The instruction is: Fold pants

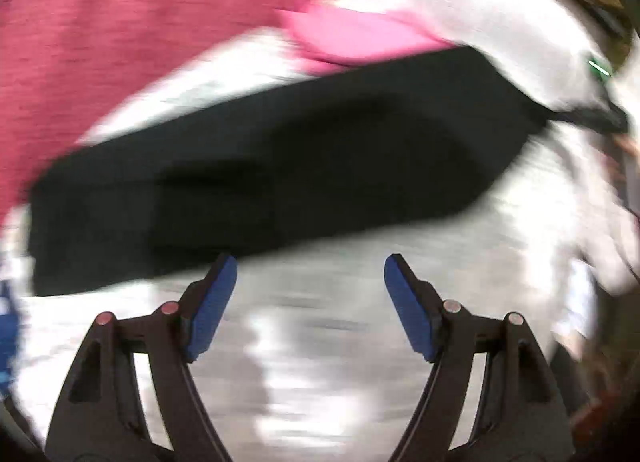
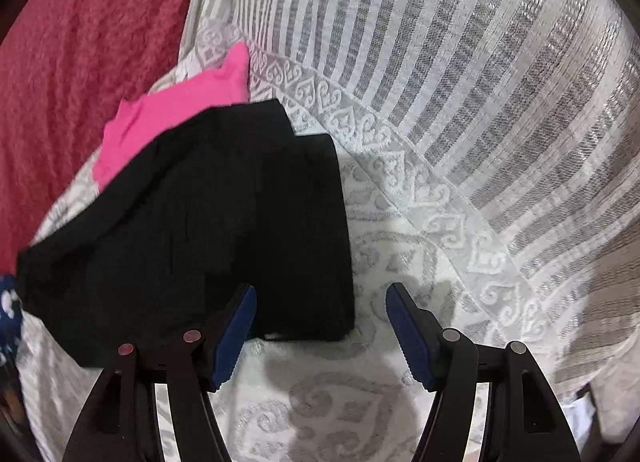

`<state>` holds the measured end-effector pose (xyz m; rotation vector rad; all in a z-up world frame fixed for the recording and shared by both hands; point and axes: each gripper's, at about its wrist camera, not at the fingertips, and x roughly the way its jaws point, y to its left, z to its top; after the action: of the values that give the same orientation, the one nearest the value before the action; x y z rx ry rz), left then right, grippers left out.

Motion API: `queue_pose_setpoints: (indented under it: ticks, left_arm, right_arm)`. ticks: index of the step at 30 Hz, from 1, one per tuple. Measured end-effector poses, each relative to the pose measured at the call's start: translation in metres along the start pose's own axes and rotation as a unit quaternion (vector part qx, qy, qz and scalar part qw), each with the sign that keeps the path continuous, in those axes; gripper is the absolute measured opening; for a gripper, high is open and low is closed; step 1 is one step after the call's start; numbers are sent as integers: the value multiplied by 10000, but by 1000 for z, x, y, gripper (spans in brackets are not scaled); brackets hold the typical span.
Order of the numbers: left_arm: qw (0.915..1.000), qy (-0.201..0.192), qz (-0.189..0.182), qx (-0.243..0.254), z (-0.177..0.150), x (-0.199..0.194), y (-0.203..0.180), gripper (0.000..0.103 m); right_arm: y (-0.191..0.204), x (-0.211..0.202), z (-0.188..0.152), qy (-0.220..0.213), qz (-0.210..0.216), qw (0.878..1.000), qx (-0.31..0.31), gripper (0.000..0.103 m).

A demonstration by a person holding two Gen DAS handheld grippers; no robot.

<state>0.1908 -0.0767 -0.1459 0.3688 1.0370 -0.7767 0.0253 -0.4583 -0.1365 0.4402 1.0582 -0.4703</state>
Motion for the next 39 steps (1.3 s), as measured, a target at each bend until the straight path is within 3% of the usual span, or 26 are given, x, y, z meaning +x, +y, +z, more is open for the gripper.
queue_pose_setpoints:
  ticks: [2, 4, 9, 14, 17, 23, 28, 30, 35, 39]
  left_arm:
    - [9984, 159, -457, 281, -2, 20, -33, 77]
    - [9972, 236, -572, 413, 0, 41, -44, 77]
    - [9921, 294, -1176, 333, 35, 83, -58, 77]
    - [9913, -270, -1292, 18, 59, 75, -66, 77]
    - [9875, -686, -1403, 214, 62, 58, -75, 77]
    - [9919, -410, -1069, 552, 52, 58, -87, 77]
    - [9871, -745, -1136, 850, 38, 24, -91, 77]
    - [9869, -742, -1159, 838, 38, 23, -85, 77]
    - [9936, -519, -802, 610, 45, 46, -67, 77]
    - [9918, -188, -1262, 116, 49, 69, -53, 77]
  right_arm:
    - [2, 3, 4, -30, 83, 9999, -57, 69]
    - [11, 23, 13, -3, 75, 9999, -122, 69]
    - [13, 40, 13, -4, 166, 9999, -48, 69]
    - [11, 43, 13, -50, 235, 9997, 17, 69]
    - [9, 38, 13, -99, 238, 9997, 23, 69]
    - [6, 39, 8, -142, 307, 9993, 134, 69]
    - [7, 37, 6, -167, 307, 9994, 80, 69]
    - [7, 38, 6, -168, 317, 9993, 91, 69]
    - [11, 39, 4, -189, 333, 9992, 94, 69]
    - [14, 37, 4, -217, 250, 9994, -37, 69]
